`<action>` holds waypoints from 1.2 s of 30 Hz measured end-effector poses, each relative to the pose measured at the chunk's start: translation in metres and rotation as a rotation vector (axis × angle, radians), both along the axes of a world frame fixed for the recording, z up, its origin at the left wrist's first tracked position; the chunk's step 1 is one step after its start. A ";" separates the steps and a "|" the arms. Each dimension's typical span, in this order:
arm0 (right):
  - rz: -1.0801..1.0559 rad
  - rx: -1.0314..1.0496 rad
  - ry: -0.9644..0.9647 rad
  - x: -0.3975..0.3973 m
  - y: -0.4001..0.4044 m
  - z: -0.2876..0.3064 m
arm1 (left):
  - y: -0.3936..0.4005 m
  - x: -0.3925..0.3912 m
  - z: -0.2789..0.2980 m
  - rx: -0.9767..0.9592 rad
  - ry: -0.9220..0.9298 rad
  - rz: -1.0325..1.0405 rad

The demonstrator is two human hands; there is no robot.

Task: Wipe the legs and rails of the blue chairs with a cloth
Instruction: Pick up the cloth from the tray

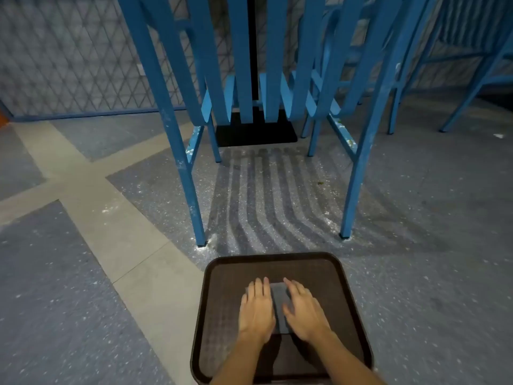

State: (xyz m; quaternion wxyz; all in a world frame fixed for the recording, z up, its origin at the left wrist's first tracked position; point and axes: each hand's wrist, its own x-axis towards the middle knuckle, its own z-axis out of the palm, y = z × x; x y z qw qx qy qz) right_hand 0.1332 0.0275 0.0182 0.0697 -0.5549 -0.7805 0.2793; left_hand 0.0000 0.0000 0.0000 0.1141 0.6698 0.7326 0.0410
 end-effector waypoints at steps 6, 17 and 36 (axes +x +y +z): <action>-0.076 -0.054 -0.020 -0.005 0.005 -0.021 | 0.009 0.004 -0.015 -0.079 0.005 0.168; -0.159 -0.117 0.044 -0.013 0.011 -0.033 | 0.006 0.010 -0.020 -0.162 0.049 0.254; -0.445 -0.287 0.381 -0.018 0.017 -0.022 | 0.011 0.007 -0.014 -0.105 0.116 0.251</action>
